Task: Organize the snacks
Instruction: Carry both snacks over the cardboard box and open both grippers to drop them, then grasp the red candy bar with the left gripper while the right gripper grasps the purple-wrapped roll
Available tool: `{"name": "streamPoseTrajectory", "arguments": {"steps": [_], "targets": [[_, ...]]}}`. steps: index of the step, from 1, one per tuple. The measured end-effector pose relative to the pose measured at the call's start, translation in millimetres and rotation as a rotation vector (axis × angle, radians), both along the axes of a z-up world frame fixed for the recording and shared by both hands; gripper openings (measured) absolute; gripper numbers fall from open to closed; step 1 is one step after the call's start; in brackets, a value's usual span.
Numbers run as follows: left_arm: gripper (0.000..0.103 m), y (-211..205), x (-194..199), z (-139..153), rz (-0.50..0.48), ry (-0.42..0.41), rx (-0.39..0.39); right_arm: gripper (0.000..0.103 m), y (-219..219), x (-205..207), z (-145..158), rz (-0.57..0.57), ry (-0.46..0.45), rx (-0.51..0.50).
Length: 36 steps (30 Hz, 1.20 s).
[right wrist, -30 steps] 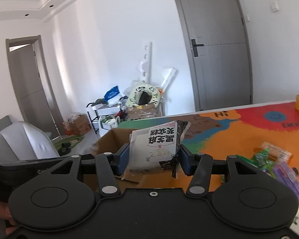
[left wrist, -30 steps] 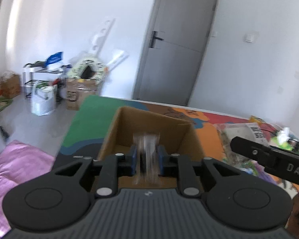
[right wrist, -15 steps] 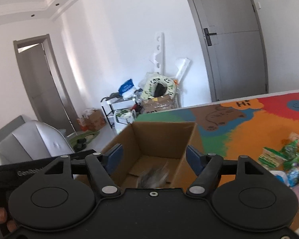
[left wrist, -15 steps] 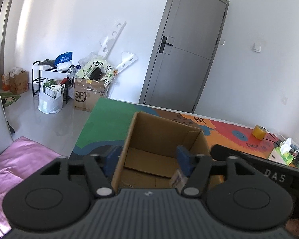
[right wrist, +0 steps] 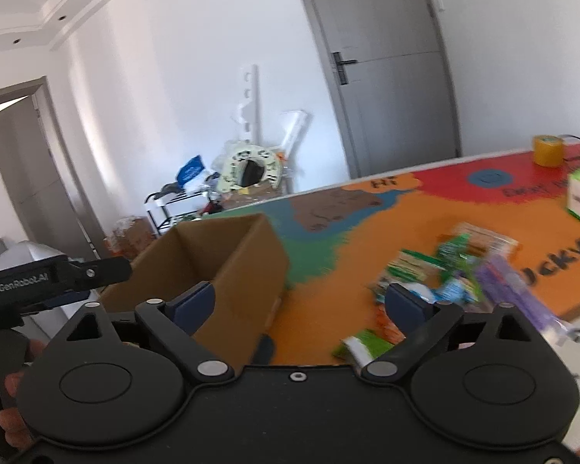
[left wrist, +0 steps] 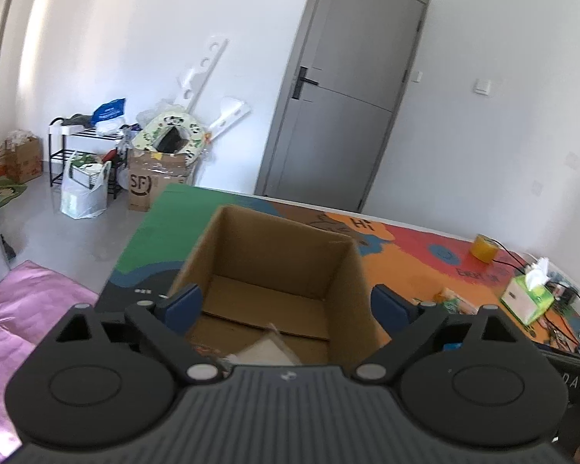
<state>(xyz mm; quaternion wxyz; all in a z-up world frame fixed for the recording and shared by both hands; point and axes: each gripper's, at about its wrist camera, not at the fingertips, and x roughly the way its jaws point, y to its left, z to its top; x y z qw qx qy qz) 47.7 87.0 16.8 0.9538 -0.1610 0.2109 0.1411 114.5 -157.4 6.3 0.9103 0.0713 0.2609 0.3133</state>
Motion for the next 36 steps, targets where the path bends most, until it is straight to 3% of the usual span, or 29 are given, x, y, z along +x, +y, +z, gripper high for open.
{"name": "streamPoseTrajectory", "arguments": {"steps": [21, 29, 36], "targets": [[0.095, -76.7, 9.7, -0.3, -0.204, -0.011, 0.03, 0.102, -92.6, -6.0, -14.1, -0.165, 0.024, -0.003], [0.092, -109.2, 19.5, -10.4, -0.291, -0.005, 0.044, 0.09, -114.0, -3.4, -26.4, -0.191, 0.044, -0.004], [0.074, -127.7, 33.9, -23.6, -0.345, 0.025, 0.04, 0.086, -123.1, 1.3, -35.8, -0.214, 0.051, -0.004]]}}
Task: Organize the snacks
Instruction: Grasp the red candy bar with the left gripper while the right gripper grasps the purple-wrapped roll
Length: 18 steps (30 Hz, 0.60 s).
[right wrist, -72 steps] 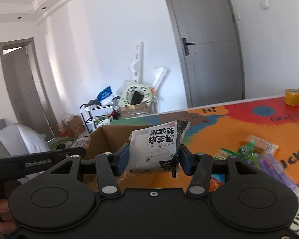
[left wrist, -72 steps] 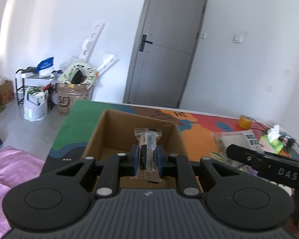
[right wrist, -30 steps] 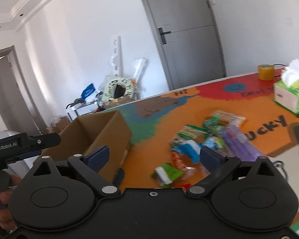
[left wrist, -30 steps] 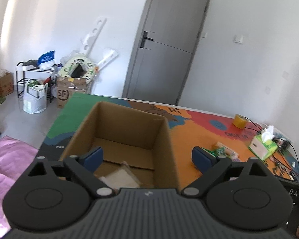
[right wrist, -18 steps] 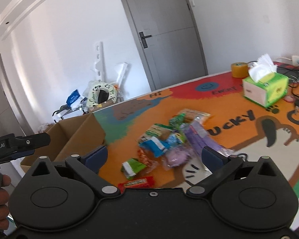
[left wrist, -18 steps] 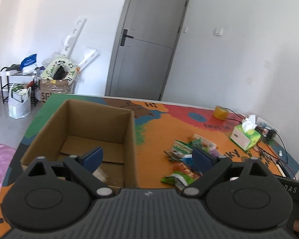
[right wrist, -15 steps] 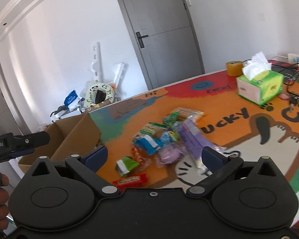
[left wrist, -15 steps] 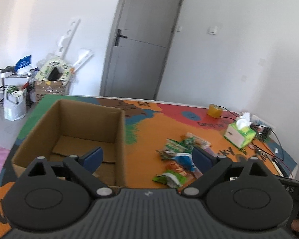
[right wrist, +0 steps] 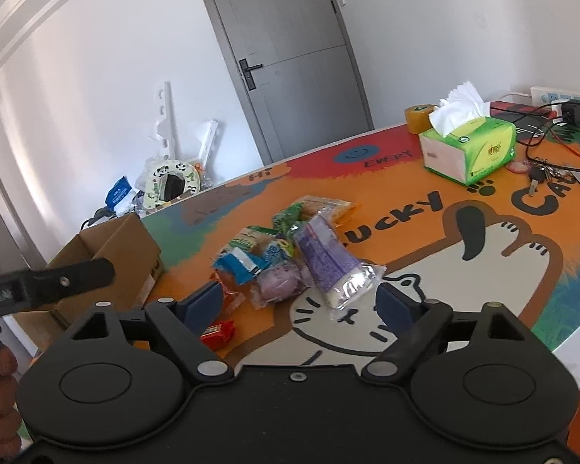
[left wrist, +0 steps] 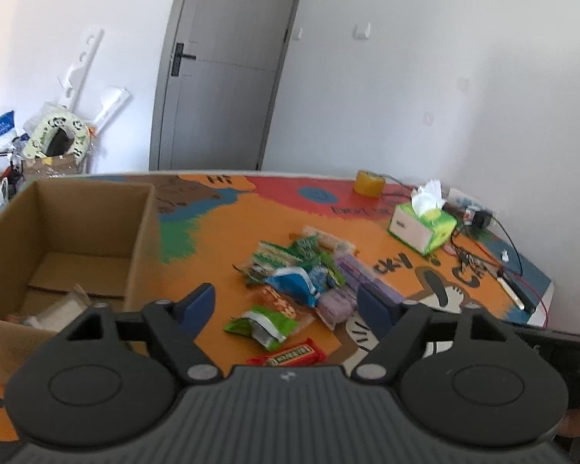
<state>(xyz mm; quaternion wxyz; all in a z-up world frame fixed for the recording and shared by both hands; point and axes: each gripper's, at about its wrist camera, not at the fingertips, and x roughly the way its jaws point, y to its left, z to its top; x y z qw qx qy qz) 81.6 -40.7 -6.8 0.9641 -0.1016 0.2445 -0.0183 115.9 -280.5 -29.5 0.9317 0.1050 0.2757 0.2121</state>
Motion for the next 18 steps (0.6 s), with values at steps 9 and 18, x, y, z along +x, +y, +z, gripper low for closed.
{"name": "streamPoseTrajectory", "arguments": {"steps": [9, 18], "targets": [[0.053, -14.7, 29.2, -35.1, -0.017, 0.11, 0.0, 0.071, -11.8, 12.3, -21.4, 0.004, 0.03, 0.013], [0.053, -17.3, 50.6, -59.9, 0.0, 0.17, 0.025, 0.071, -18.5, 33.5, -38.7, -0.016, 0.064, 0.021]]}}
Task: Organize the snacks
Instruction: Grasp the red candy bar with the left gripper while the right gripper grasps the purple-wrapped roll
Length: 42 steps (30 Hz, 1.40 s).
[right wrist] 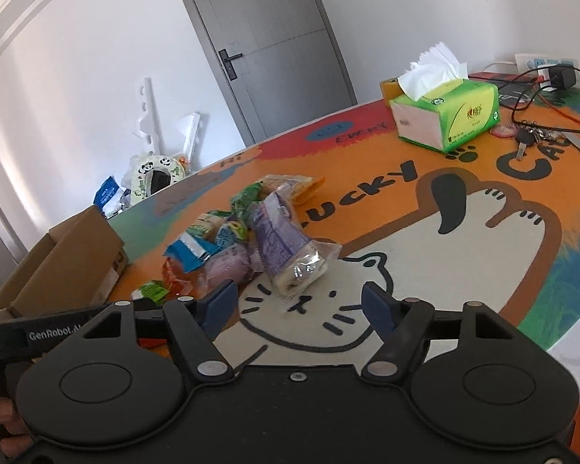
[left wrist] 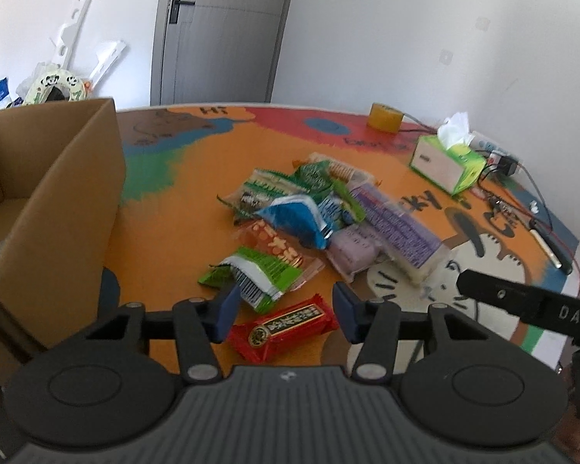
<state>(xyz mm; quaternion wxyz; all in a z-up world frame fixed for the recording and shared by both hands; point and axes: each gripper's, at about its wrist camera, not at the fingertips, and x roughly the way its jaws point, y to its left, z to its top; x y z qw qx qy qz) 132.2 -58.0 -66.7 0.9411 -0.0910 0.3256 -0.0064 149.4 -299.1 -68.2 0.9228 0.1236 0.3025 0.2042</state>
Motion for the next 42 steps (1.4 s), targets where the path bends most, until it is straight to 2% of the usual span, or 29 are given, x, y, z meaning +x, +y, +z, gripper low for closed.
{"name": "streamPoseTrajectory", "arguments": {"steps": [3, 5, 9, 11, 17, 19, 21, 32, 35, 42], "targets": [[0.054, 1.9, 4.9, -8.0, 0.014, 0.043, -0.003, 0.071, 4.5, 5.8, -0.4, 0.009, -0.004, -0.007], [0.055, 5.0, 2.7, -10.8, 0.01, 0.045, -0.042, 0.072, 8.8, 10.4, 0.5, 0.007, -0.015, -0.021], [0.054, 3.1, -4.0, -11.6, -0.01, 0.029, -0.027, 0.072, 16.9, 21.0, 2.2, 0.023, -0.024, -0.032], [0.051, 3.7, -6.8, -11.4, -0.013, 0.028, -0.024, 0.073, 20.4, 25.5, 2.3, 0.029, -0.027, -0.032], [0.03, 8.4, -11.3, -10.8, -0.019, 0.02, -0.023, 0.077, 29.2, 38.9, 0.0, 0.03, -0.033, -0.041], [0.019, 8.5, -10.2, -10.3, -0.013, 0.017, -0.024, 0.077, 29.8, 43.2, -1.3, 0.024, -0.033, -0.044], [0.016, 9.9, -8.4, -10.4, 0.004, 0.018, -0.024, 0.077, 28.9, 47.6, -2.9, 0.016, -0.032, -0.044], [0.016, 15.8, -3.8, -9.6, 0.05, 0.021, -0.038, 0.075, 34.1, 63.1, -5.4, 0.004, -0.051, -0.065], [0.02, 14.3, -3.7, -9.4, 0.05, 0.038, -0.025, 0.075, 38.0, 68.4, -6.1, 0.006, -0.058, -0.077], [0.023, 11.3, -9.0, -10.2, 0.041, 0.046, -0.004, 0.056, 36.7, 71.3, -14.2, 0.02, -0.014, -0.08]]}}
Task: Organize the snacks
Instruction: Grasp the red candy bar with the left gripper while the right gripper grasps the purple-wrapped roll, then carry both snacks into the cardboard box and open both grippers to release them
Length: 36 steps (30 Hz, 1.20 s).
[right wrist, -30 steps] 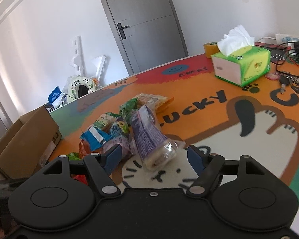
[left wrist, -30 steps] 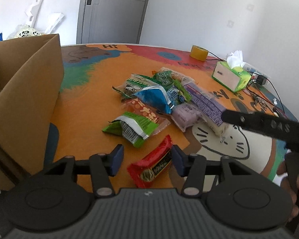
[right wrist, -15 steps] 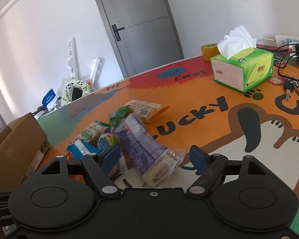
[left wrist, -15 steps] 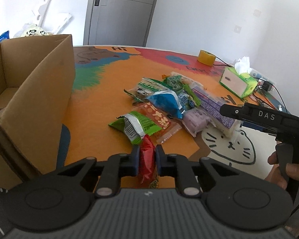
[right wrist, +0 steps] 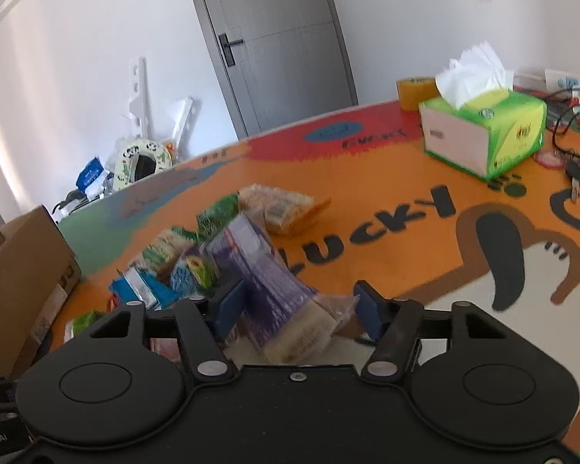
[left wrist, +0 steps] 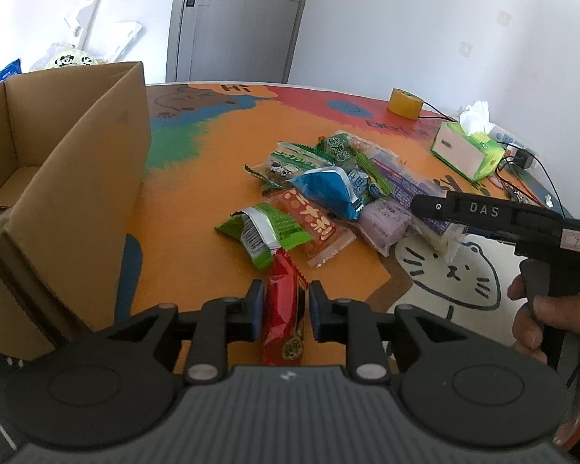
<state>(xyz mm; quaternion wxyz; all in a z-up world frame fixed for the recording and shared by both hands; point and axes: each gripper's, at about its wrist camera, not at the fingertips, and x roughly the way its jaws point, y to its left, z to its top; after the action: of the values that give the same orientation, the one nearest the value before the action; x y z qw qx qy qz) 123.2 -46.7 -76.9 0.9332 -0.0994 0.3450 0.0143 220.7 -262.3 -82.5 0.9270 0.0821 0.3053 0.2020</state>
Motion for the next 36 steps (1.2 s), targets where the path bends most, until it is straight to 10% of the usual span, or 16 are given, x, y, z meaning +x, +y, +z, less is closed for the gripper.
{"name": "streamPoseTrajectory", "arguments": {"steps": [15, 28, 36], "targets": [[0.015, 2.5, -10.3, 0.3, 0.002, -0.035, -0.016, 0.035, -22.0, -54.1, 11.1, 0.043, 0.065, 0.011], [0.015, 4.2, -13.9, 14.9, 0.004, -0.082, -0.02, 0.068, -6.8, -54.0, 19.3, 0.039, 0.013, -0.074], [0.015, 7.3, -9.0, 18.1, 0.011, -0.093, -0.023, 0.063, 14.9, -44.2, 4.9, 0.05, 0.005, -0.17]]}}
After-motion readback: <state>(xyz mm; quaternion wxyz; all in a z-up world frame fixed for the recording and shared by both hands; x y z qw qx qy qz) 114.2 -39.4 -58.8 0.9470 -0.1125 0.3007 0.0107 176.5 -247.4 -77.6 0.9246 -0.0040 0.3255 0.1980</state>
